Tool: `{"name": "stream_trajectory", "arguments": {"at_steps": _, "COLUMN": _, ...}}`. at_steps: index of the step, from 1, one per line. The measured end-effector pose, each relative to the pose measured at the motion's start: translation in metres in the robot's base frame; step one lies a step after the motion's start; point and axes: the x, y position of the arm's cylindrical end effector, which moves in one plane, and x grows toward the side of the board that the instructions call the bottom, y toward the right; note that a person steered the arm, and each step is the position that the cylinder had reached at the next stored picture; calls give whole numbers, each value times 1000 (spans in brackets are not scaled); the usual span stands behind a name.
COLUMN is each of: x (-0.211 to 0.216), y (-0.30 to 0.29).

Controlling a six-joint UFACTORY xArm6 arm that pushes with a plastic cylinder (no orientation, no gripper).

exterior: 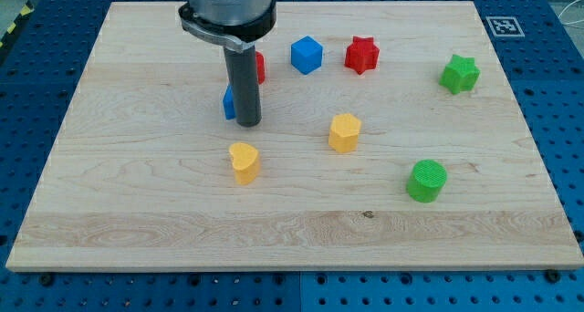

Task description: Slide the blue triangle up a bit

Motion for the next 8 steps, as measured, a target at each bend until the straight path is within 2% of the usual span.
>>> {"name": "stream_trajectory", "arguments": {"at_steps": 2, "x": -9, "y": 5}}
{"name": "stream_trajectory", "arguments": {"at_steps": 4, "x": 27, "y": -15}}
{"name": "stream_trajectory", "arguments": {"at_steps": 6, "x": 15, "y": -48}}
{"name": "stream_trajectory", "arguments": {"at_steps": 8, "x": -11, "y": -44}}
